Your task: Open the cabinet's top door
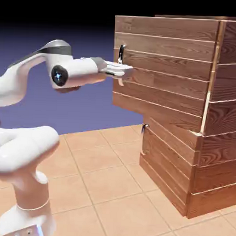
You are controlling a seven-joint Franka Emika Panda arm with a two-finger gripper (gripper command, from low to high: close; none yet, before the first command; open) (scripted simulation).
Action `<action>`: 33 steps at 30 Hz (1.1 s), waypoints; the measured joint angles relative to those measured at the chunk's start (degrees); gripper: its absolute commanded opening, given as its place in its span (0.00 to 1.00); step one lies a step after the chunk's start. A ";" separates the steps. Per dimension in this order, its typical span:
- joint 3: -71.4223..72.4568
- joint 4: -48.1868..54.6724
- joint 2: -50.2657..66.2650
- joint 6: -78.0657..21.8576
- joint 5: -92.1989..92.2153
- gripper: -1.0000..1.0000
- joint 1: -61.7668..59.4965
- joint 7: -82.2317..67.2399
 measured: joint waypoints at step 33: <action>-63.06 15.26 45.10 -52.74 -57.60 0.00 8.13 -31.81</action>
